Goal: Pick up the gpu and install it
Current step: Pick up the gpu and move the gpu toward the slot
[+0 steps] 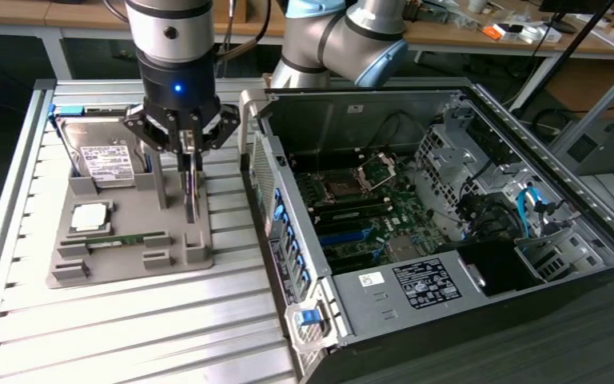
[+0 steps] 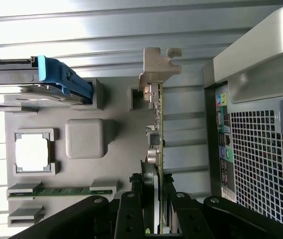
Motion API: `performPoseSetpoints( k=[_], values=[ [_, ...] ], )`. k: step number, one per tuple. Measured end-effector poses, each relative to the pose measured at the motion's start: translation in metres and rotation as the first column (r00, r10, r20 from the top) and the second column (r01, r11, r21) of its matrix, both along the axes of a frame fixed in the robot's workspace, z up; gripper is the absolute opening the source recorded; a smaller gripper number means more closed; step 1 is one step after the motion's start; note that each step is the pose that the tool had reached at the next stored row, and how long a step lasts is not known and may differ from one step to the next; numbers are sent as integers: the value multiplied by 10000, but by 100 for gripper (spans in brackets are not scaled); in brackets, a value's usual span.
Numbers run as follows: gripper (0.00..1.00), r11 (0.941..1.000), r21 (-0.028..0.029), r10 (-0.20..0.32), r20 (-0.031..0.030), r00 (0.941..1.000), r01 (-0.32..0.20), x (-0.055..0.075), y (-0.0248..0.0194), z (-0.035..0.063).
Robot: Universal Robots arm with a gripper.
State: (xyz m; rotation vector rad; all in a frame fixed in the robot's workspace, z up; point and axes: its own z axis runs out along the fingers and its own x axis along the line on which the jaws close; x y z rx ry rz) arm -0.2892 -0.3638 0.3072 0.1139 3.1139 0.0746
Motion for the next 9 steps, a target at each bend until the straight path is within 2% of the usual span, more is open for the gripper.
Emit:
performPoseSetpoints(
  k=[9],
  values=[
    [27, 10000, 19, 0, 0, 10000, 0, 0, 0, 34]
  ],
)
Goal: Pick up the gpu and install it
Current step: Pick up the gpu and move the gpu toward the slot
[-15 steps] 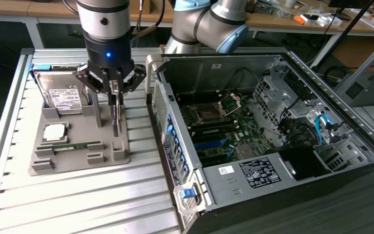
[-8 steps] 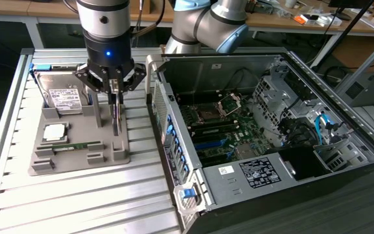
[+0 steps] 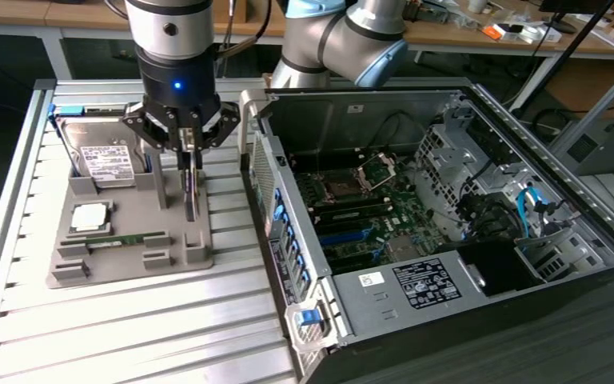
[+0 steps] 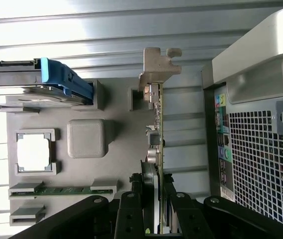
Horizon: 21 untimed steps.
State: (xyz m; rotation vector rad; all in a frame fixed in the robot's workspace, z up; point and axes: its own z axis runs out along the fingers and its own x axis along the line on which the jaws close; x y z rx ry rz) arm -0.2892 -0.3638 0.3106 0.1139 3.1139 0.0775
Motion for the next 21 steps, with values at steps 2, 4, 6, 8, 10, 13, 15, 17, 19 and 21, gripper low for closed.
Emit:
performPoseSetpoints(
  k=[2, 4, 6, 8, 10, 13, 15, 17, 19, 21],
  values=[
    [27, 10000, 5, 0, 0, 10000, 0, 0, 0, 10],
    [27, 10000, 7, 0, -1, 10000, 0, 0, 0, 18],
    [27, 10000, 10, 0, -1, 10000, 0, 0, 0, 27],
    [27, 10000, 12, 0, -1, 10000, 0, 0, 0, 36],
    [27, 10000, 13, 0, 0, 10000, 0, 0, 0, 44],
    [27, 10000, 15, 0, 0, 10000, 0, 0, 0, 57],
    [27, 10000, 16, 0, 0, 10000, 0, 0, 0, 66],
    [27, 10000, 17, 0, -1, 10000, 0, 0, 0, 78],
    [27, 10000, 19, 0, 0, 10000, 0, 0, 0, 88],
    [27, 10000, 20, 0, 0, 10000, 0, 0, 0, 96]
  ],
)
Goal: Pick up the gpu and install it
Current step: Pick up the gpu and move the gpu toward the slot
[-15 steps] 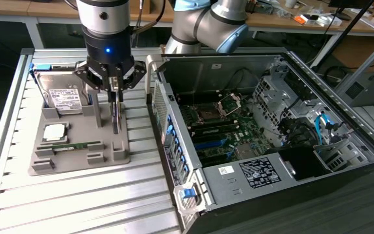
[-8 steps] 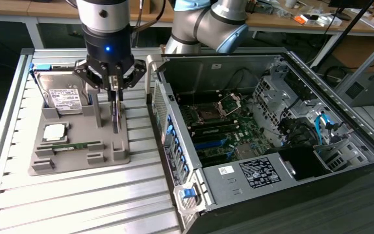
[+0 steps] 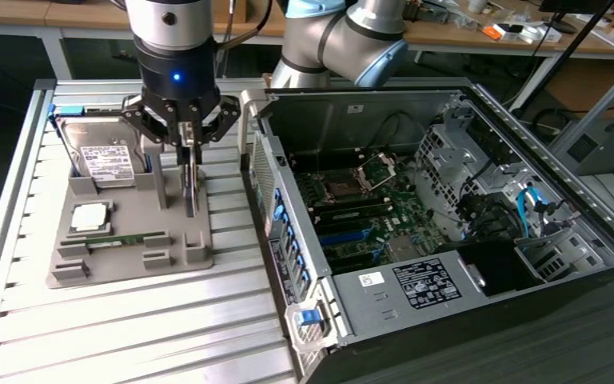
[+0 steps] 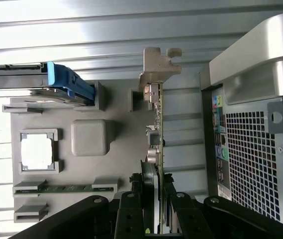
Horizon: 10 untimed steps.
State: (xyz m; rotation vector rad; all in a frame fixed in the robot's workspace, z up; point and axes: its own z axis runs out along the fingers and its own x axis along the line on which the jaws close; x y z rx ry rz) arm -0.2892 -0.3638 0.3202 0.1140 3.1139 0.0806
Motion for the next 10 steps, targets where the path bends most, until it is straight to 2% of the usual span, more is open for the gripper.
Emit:
performPoseSetpoints(
  k=[10],
  values=[
    [27, 10000, 4, 0, 0, 10000, 0, 0, 0, 42]
  ],
)
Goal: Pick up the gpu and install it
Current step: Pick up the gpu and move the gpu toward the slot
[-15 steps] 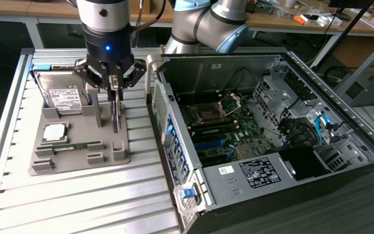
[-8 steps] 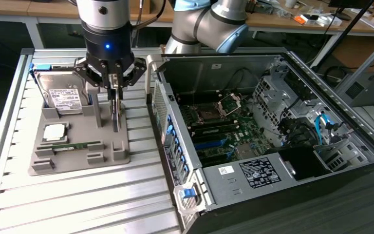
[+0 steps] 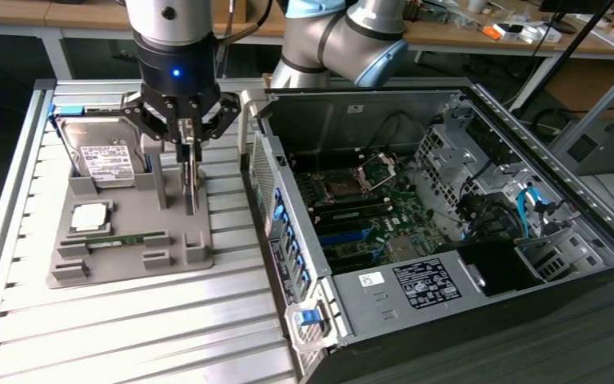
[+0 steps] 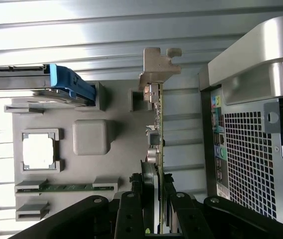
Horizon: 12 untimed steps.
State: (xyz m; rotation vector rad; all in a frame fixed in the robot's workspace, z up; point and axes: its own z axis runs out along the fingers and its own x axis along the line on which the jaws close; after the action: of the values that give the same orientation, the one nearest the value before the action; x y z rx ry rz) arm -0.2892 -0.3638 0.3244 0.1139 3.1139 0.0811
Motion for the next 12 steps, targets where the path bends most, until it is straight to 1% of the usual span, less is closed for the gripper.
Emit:
performPoseSetpoints(
  k=[12],
  values=[
    [27, 10000, 2, 0, -1, 10000, 0, 0, 0, 46]
  ],
)
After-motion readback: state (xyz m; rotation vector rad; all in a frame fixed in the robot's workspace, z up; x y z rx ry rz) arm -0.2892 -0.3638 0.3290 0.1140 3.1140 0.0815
